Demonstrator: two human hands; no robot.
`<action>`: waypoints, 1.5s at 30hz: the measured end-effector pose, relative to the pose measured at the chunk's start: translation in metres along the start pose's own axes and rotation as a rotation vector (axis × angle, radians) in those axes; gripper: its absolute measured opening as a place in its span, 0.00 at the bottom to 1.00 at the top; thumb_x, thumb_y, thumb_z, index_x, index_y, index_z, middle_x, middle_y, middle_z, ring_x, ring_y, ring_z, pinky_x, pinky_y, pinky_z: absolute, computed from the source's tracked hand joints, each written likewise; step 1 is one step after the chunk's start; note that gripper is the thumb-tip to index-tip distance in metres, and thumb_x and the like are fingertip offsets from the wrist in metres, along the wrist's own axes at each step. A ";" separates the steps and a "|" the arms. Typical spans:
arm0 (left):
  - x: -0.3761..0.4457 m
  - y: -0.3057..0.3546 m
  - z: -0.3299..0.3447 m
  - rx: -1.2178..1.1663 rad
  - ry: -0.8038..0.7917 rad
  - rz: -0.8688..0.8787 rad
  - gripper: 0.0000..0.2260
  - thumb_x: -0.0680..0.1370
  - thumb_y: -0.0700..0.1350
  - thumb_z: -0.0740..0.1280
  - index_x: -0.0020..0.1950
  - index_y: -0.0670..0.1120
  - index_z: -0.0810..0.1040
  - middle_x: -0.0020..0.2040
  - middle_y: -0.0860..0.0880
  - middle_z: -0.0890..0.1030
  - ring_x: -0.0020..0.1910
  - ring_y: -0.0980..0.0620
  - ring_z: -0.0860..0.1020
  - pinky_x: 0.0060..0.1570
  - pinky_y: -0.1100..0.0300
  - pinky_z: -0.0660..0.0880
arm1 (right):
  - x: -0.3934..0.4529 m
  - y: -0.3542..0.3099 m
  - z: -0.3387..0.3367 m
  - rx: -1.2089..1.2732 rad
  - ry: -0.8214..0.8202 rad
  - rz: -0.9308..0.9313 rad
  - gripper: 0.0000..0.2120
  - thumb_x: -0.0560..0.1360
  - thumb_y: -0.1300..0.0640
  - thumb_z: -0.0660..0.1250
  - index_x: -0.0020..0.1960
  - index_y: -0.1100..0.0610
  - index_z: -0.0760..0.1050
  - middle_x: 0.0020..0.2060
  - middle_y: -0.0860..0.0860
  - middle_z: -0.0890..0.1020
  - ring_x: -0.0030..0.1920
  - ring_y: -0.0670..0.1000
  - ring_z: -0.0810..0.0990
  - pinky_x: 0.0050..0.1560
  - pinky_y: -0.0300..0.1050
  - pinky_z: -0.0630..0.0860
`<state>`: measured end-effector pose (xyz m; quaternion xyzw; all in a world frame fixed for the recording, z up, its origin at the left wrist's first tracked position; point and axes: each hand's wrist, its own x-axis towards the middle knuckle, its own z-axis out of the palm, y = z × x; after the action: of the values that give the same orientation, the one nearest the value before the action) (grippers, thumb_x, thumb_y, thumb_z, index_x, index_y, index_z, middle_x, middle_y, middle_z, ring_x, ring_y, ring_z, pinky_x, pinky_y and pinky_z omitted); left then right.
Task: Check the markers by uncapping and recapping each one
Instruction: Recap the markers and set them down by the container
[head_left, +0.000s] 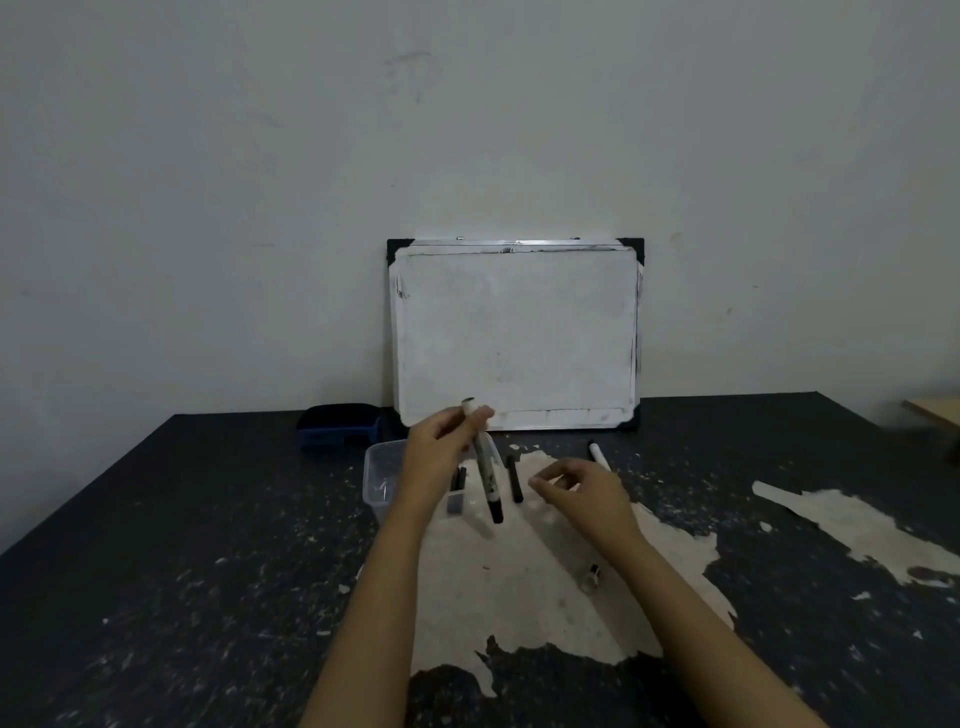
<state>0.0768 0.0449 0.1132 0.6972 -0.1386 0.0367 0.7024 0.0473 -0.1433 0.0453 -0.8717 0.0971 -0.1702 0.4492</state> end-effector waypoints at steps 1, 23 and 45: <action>0.002 0.001 -0.004 -0.015 0.018 0.003 0.13 0.75 0.50 0.69 0.55 0.44 0.83 0.42 0.53 0.82 0.41 0.57 0.77 0.39 0.67 0.72 | 0.005 0.002 0.006 -0.069 -0.005 0.008 0.08 0.72 0.43 0.74 0.45 0.47 0.83 0.36 0.46 0.85 0.38 0.45 0.83 0.41 0.44 0.80; 0.001 0.002 -0.009 -0.135 -0.171 -0.102 0.13 0.74 0.49 0.71 0.56 0.45 0.83 0.40 0.48 0.83 0.40 0.51 0.83 0.42 0.60 0.80 | 0.025 -0.040 -0.042 0.010 0.177 -0.348 0.05 0.77 0.54 0.71 0.52 0.49 0.82 0.47 0.45 0.80 0.40 0.41 0.75 0.38 0.35 0.71; 0.000 -0.006 -0.005 0.059 -0.277 -0.078 0.05 0.77 0.48 0.69 0.49 0.51 0.83 0.48 0.47 0.86 0.41 0.51 0.83 0.42 0.61 0.80 | 0.019 -0.069 -0.058 -0.414 0.125 -0.688 0.08 0.78 0.59 0.69 0.52 0.49 0.83 0.51 0.47 0.78 0.36 0.44 0.73 0.44 0.48 0.75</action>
<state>0.0790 0.0495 0.1070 0.7208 -0.2059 -0.0828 0.6567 0.0442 -0.1528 0.1370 -0.9134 -0.1408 -0.3400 0.1741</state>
